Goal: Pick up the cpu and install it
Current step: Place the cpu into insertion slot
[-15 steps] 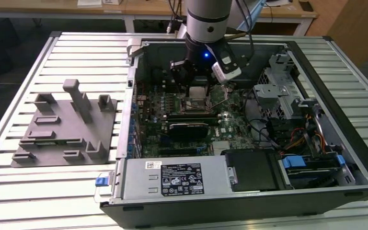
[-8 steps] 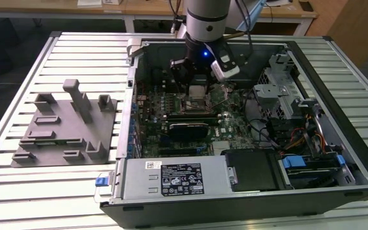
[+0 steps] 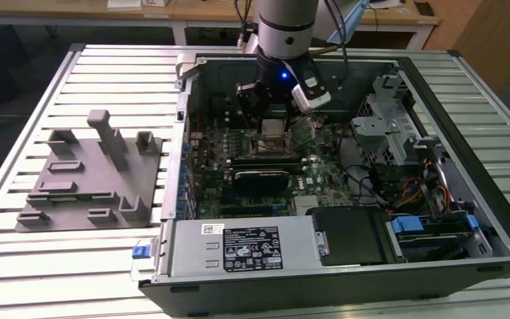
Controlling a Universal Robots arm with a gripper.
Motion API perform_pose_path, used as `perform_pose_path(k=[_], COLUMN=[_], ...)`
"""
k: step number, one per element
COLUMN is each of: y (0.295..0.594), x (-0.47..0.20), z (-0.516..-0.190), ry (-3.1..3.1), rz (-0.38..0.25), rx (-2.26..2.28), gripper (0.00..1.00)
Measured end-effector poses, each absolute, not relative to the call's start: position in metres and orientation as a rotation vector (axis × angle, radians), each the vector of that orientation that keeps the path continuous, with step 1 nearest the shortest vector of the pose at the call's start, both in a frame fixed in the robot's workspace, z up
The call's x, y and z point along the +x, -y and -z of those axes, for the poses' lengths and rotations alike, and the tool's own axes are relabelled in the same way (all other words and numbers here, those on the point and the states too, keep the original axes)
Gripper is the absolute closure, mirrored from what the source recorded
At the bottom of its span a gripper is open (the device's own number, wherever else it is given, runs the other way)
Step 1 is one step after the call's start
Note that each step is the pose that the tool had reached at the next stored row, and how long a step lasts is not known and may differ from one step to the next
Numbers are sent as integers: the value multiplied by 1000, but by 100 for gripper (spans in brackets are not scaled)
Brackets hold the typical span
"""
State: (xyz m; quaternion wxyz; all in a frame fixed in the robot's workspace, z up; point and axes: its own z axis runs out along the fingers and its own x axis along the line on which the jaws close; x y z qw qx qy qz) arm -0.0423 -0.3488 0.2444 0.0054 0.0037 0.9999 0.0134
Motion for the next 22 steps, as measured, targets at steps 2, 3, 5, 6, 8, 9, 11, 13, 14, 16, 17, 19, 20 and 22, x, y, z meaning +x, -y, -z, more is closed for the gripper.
perform_pose_path(k=[2, 3, 5, 6, 8, 9, 11, 13, 14, 16, 17, 19, 20, 22], y=[349, 349, 349, 349, 349, 349, 348, 348, 348, 348, 348, 348, 348, 348], x=[-42, -42, -42, -42, -42, -42, -42, -42, -42, -42, -42, -42, -42, -42], z=[-244, -244, -244, -244, -244, -244, -244, -244, -244, -244, -244, -244, -244, -244], ry=[-3130, -3130, -3130, -3130, -3130, -3130, -3130, -3130, -3130, -3128, -3127, -3124, -3122, -3117], rz=[-42, -42, -42, -42, -42, -42, -42, -42, -42, -42, -41, -41, -41, -41], rx=[12, 12, 12, 12, 12, 12, 12, 17, 37, 92, 120, 179, 206, 263], gripper=[46, 46, 46, 46, 46, 46, 46, 46, 46, 46, 46, 46, 46, 46])
